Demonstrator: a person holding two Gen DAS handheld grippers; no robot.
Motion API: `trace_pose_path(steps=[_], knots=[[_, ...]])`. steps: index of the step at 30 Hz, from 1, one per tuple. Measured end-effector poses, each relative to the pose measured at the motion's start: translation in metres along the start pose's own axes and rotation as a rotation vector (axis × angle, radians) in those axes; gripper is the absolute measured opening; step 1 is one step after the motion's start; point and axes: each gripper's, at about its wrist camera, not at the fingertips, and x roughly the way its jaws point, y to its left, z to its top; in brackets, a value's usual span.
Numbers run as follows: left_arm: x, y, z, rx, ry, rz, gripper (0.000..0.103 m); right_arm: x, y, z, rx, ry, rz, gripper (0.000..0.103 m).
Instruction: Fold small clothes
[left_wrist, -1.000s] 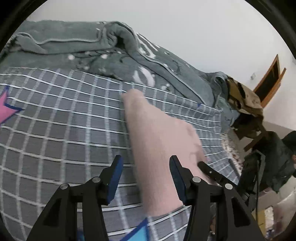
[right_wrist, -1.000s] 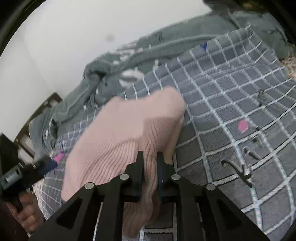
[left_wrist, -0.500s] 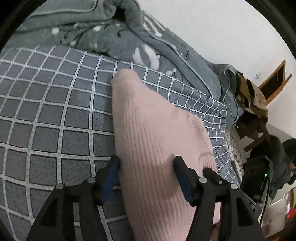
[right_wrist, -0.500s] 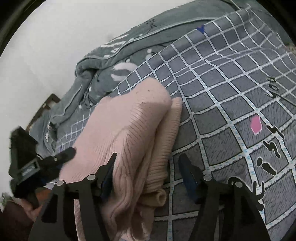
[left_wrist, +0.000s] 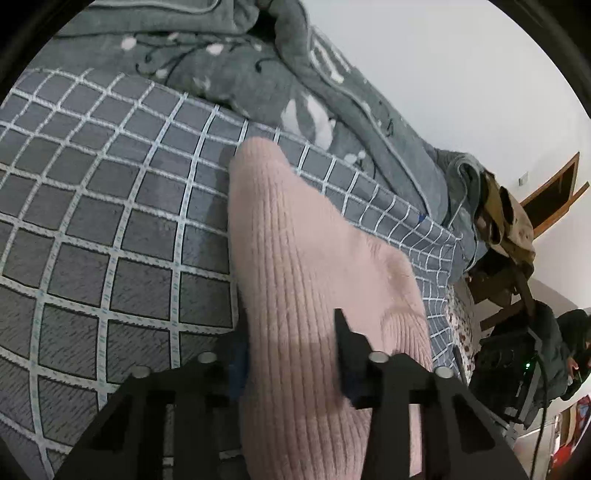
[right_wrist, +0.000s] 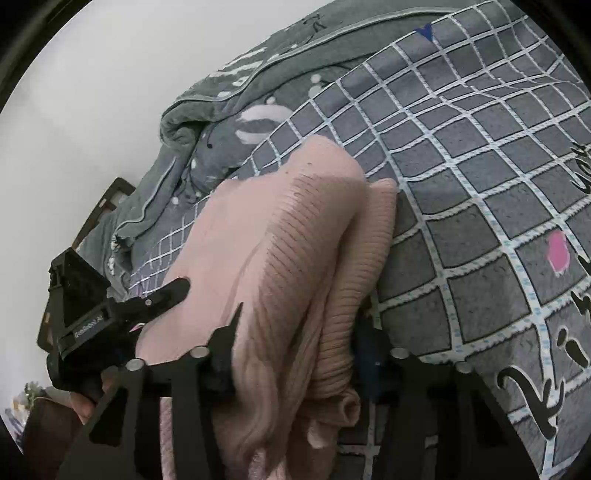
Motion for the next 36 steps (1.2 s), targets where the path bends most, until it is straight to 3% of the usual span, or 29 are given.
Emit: trace_pose_path(steps=[4, 7, 12, 15, 20, 24, 26, 29, 30, 31, 32, 36], knots=[[-0.021, 0.001, 0.001, -0.006, -0.036, -0.011, 0.034, -0.012, 0.018, 0.003, -0.015, -0.025, 0.035, 0.036], [-0.047, 0.01, 0.002, 0.004, -0.068, 0.022, 0.034, -0.013, 0.038, 0.002, -0.018, -0.02, 0.138, 0.035], [-0.092, 0.043, 0.0, -0.019, -0.091, 0.088, 0.035, 0.011, 0.073, -0.008, -0.052, 0.035, 0.224, 0.035], [-0.096, 0.06, -0.008, -0.032, -0.062, 0.11, 0.036, 0.025, 0.087, -0.02, -0.093, 0.078, 0.27, 0.036], [-0.088, 0.065, -0.021, -0.02, -0.079, 0.137, 0.049, 0.032, 0.074, -0.032, -0.147, 0.123, 0.162, 0.046], [-0.092, 0.06, -0.023, 0.008, -0.097, 0.164, 0.056, 0.0, 0.098, -0.031, -0.263, 0.022, 0.096, 0.047], [-0.095, 0.062, -0.025, 0.013, -0.099, 0.16, 0.056, -0.008, 0.114, -0.027, -0.332, -0.032, 0.106, 0.051], [-0.105, 0.062, -0.026, 0.021, -0.102, 0.155, 0.056, 0.017, 0.125, -0.014, -0.323, -0.03, 0.049, 0.05], [-0.109, 0.061, -0.027, 0.032, -0.107, 0.157, 0.056, 0.029, 0.124, -0.01, -0.301, -0.008, -0.001, 0.045], [-0.114, 0.058, -0.027, 0.055, -0.121, 0.161, 0.056, 0.039, 0.122, -0.008, -0.281, 0.004, -0.042, 0.02], [-0.118, 0.056, -0.028, 0.078, -0.135, 0.169, 0.056, 0.047, 0.119, -0.007, -0.263, 0.011, -0.065, 0.013], [-0.126, 0.041, -0.029, 0.168, -0.183, 0.198, 0.056, 0.022, 0.124, -0.011, -0.333, -0.087, -0.032, 0.011]])
